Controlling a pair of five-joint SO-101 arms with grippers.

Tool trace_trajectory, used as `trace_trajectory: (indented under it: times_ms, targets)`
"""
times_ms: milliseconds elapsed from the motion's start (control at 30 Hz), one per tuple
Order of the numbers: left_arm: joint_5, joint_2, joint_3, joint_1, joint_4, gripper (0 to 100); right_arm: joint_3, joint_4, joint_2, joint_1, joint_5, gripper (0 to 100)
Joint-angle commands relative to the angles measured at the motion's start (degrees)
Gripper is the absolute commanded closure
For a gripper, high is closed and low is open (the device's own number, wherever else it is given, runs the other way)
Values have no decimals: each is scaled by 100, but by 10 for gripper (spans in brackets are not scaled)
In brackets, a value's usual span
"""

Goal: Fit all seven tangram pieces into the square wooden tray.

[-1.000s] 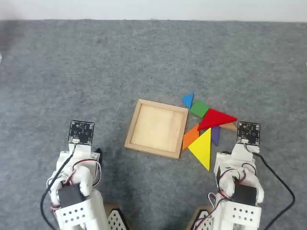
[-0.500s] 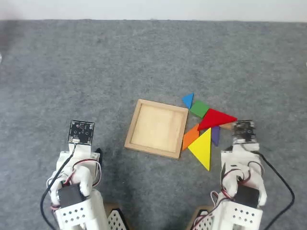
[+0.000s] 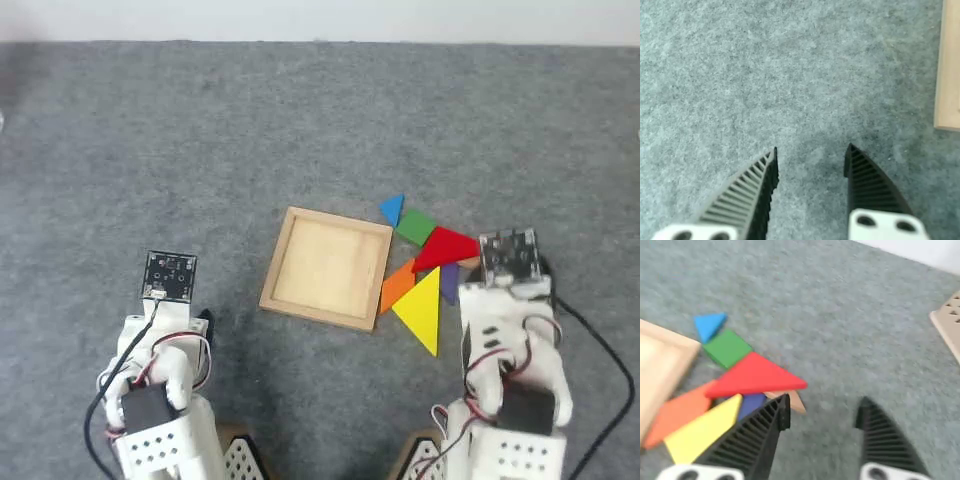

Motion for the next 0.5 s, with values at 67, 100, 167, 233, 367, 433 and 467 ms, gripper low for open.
trace_trajectory:
  times_ms: [67, 100, 167, 233, 367, 433, 467]
  targets:
    - [44, -105, -66, 18, 9, 791, -1846, -980, 3600, -567, -1371, 821]
    - [44, -105, -66, 18, 9, 791, -2057, -1130, 4127, -637, -1662, 835]
    - [44, -105, -66, 18, 9, 791, -2391, -1490, 5112, -787, -2277, 856]
    - [44, -105, -66, 18, 9, 791, -2567, -1956, 5886, -884, -2910, 866]
    - [44, -105, -66, 18, 9, 791, -2576, -2360, 6765, -980, -3877, 865]
    - [44, -105, -66, 18, 9, 791, -2558, -2220, 6897, -1130, -4079, 863]
    - [44, -105, -66, 18, 9, 791, -2558, -2105, 6888, -1235, -4149, 862]
